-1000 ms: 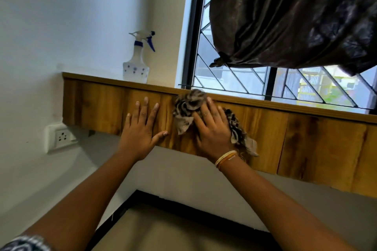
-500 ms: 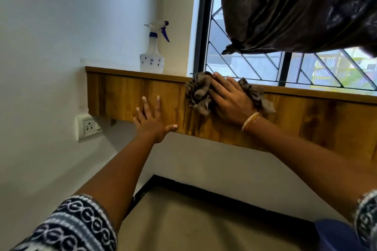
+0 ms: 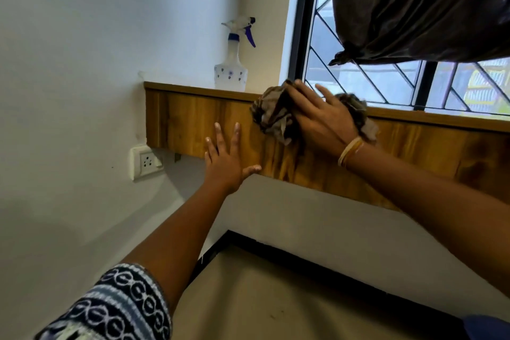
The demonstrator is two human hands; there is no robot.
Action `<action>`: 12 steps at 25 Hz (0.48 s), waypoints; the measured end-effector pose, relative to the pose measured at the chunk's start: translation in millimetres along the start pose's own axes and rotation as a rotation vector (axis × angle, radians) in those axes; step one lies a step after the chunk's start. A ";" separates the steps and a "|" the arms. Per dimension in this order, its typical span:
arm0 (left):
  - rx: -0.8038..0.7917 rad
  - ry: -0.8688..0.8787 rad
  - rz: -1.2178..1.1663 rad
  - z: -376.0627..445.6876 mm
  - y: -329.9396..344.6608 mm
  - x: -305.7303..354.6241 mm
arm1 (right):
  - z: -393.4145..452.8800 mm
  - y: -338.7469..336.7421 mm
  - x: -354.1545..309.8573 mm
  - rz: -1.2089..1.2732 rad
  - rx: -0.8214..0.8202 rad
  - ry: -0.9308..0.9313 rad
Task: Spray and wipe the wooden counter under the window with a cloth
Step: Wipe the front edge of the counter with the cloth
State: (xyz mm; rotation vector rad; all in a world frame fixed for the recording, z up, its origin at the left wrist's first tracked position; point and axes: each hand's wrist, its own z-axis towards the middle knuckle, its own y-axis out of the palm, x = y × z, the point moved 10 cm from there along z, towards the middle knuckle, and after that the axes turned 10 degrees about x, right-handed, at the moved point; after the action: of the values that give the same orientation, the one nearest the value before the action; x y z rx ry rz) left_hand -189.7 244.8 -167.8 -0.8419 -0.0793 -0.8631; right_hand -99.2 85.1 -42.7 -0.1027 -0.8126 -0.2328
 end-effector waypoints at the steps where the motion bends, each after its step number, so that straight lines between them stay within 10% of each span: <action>1: 0.041 0.018 -0.040 -0.8 -2.4 -0.8 | -0.5 2.1 -5.2 0.010 0.010 0.014; 7: 0.201 0.094 -0.164 0.9 -13.3 -23.8 | -37.5 32.9 -101.0 0.207 -0.211 -0.286; 12: 0.251 -0.005 -0.136 8.4 -19.5 -70.7 | 54.5 47.9 -36.3 -0.050 -0.102 -0.050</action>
State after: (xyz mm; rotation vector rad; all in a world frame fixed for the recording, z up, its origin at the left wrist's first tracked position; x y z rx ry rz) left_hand -248.3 288.6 -177.1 -0.6081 -0.2466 -0.9559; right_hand -150.2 147.4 -31.9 -0.1851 -0.8533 -0.3203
